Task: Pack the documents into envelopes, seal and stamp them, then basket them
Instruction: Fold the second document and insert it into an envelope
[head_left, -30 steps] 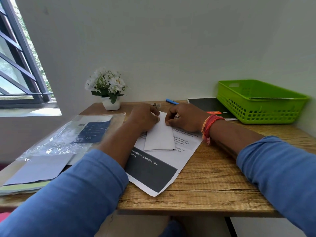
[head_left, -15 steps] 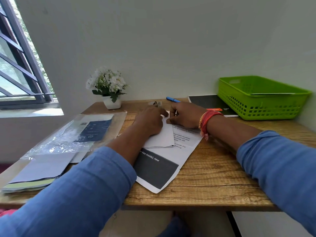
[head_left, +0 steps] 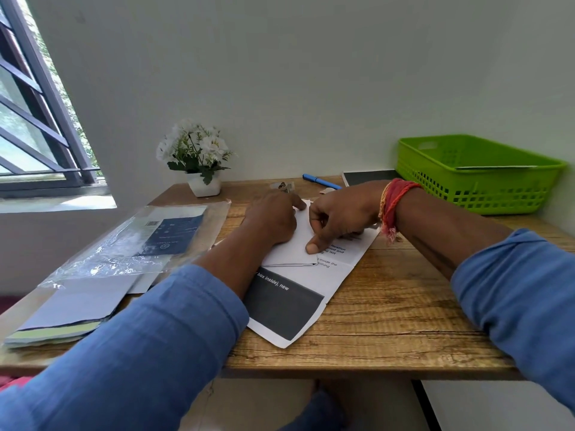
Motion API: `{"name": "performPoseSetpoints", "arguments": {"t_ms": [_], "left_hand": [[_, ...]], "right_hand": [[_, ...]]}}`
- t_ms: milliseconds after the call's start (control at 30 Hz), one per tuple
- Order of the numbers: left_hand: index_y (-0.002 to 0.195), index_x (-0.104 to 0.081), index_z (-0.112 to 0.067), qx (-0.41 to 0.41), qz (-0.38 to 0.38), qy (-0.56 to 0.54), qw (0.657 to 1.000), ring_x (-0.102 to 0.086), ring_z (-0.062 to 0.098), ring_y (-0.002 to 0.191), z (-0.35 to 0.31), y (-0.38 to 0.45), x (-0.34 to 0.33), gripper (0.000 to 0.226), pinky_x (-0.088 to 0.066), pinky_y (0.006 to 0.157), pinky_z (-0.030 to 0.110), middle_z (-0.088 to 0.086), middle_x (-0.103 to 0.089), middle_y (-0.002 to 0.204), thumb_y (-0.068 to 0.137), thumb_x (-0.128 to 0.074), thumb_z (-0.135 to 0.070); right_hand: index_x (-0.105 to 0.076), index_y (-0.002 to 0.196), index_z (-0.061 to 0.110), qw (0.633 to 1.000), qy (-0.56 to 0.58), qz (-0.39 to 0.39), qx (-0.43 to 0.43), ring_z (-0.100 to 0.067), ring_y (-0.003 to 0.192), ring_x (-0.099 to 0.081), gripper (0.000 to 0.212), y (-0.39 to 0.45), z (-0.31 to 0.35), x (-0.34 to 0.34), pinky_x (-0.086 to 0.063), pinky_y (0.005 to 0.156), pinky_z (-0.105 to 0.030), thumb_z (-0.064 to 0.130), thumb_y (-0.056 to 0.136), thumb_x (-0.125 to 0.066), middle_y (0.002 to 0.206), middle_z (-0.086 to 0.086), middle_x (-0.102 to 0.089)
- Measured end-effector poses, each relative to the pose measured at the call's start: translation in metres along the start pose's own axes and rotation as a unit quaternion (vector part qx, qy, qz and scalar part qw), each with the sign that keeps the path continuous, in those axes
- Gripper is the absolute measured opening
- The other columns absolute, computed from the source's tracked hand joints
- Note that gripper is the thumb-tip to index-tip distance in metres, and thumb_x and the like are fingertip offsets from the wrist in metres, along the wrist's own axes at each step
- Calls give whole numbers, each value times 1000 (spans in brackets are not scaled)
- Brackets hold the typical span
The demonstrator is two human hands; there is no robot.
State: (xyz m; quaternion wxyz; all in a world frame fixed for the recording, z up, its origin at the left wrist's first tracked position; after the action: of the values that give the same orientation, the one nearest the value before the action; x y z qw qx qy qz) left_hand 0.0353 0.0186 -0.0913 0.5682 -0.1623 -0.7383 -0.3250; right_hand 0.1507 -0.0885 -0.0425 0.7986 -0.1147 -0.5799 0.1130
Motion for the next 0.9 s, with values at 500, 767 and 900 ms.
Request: {"name": "performPoseSetpoints", "arguments": {"t_ms": [500,767,900], "left_hand": [[131,-62,-41,7,-8,-22,1000,-47,26,137,1,-2,-1,42,-40,112,46,2,-52,150,98,-54,-15],[130,-63,-39,7,-9,-22,1000,-47,26,137,2,-1,-1,39,-37,114,43,2,-52,150,100,-52,-17],[129,-63,-37,8,-10,-25,1000,-47,27,136,2,-1,-1,39,-38,113,45,2,-52,150,99,-52,-15]], "right_hand": [[-65,101,26,994,69,-77,41,-11,69,-56,26,-1,-19,1,-44,60,-22,46,86,-73,83,5,-64],[-70,113,44,985,2,-168,36,-4,64,-49,36,7,-29,1,-33,61,-19,17,100,-50,79,21,-47],[-66,121,45,983,-18,-184,5,0,71,-48,42,14,-27,0,-35,69,-15,14,102,-45,112,12,-55]]}}
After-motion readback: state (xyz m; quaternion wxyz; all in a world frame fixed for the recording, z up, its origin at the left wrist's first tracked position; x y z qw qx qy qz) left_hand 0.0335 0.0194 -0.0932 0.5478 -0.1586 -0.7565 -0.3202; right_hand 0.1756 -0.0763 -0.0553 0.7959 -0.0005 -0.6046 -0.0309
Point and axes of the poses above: each hand's wrist, its own y-axis towards the middle knuckle, its own x-axis out of the back of the hand, z = x × y, the point moved 2 cm from there along y, towards the middle knuckle
